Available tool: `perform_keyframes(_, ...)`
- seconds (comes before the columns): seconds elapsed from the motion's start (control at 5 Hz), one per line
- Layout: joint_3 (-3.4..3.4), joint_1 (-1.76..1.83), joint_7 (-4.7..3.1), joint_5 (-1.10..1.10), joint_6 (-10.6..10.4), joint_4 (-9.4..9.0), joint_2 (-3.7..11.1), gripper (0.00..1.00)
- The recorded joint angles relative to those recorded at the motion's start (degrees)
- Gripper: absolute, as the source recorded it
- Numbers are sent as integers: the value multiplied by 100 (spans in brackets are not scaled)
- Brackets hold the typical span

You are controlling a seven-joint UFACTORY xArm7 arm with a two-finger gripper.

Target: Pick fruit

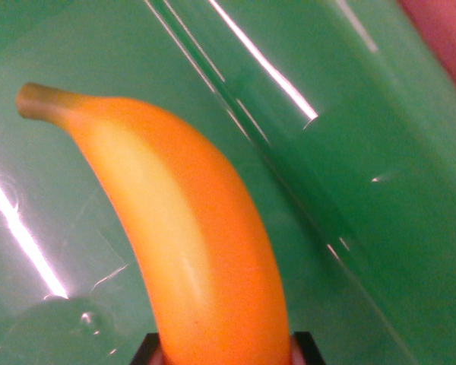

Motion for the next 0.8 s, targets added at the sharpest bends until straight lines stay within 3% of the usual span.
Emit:
perform_keyframes(0.2,2,-1,-5,3,241,137,-105,100)
perform_keyframes(0.4,2,-1,-5,3,241,137,-105,100)
perform_keyframes(0.6,5,-2,-11,6,498,282,-216,100)
perform_keyframes(0.8,5,-2,-11,6,498,282,-216,100)
